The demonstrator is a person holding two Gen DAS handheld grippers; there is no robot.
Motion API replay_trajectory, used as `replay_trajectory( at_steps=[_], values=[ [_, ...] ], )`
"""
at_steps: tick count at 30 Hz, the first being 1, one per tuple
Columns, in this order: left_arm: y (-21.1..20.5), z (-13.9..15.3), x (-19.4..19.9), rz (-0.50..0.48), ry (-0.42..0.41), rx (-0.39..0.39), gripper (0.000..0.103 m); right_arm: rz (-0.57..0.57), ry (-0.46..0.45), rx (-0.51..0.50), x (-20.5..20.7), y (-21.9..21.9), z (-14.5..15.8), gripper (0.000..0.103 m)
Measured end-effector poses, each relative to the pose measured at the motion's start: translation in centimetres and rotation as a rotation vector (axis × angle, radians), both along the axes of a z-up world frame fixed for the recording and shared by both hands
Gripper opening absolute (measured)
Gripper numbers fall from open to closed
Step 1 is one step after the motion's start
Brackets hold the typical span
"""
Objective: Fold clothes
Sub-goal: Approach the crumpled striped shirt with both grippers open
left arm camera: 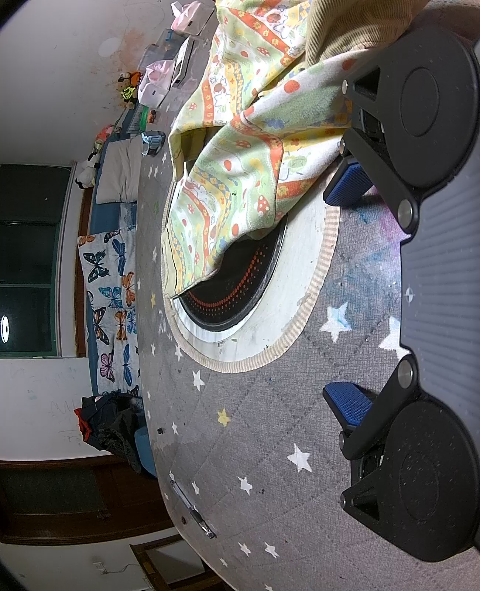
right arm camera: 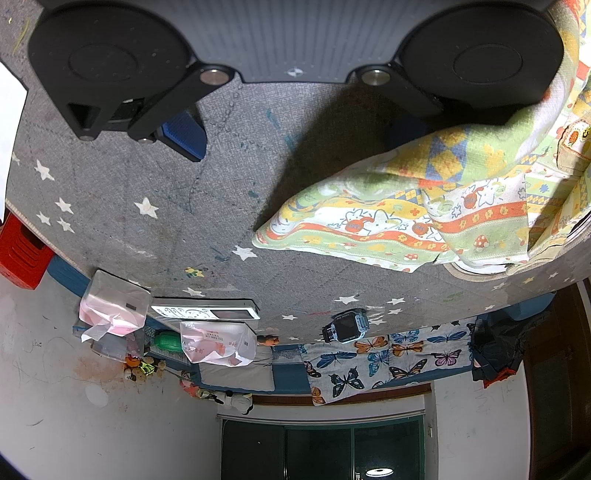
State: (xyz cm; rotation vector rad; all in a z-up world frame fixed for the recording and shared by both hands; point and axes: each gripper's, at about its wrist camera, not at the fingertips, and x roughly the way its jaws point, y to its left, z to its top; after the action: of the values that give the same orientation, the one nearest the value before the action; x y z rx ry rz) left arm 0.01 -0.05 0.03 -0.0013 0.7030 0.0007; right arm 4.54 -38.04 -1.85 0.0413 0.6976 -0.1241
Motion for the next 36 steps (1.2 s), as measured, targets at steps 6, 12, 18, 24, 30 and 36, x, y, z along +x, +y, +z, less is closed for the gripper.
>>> replay_trajectory(
  at_steps=[6,12,18,24,30,36],
  values=[
    [-0.2,0.1,0.0,0.015,0.016,0.0,0.103,0.001,-0.001,0.003,-0.1,0.0,0.2,0.103],
    [-0.4,0.2,0.0,0.031,0.032,0.0,0.103,0.008,-0.007,-0.004,-0.9,-0.2,0.3,0.103],
    [-0.6,0.3,0.0,0.048,0.05,-0.002,0.103,0.032,-0.005,0.007,-3.2,-0.1,1.0,0.103],
    [-0.9,0.8,-0.8,0.076,0.07,-0.015,0.103,0.085,-0.006,0.023,-6.0,0.8,1.7,0.103],
    [-1.1,1.3,-1.8,0.107,0.081,-0.021,0.103,0.141,-0.031,-0.031,-9.0,2.8,2.9,0.103],
    [-1.6,1.7,-2.8,0.122,0.083,-0.014,0.103,0.196,-0.046,-0.026,-11.4,4.3,3.7,0.103]
  ],
)
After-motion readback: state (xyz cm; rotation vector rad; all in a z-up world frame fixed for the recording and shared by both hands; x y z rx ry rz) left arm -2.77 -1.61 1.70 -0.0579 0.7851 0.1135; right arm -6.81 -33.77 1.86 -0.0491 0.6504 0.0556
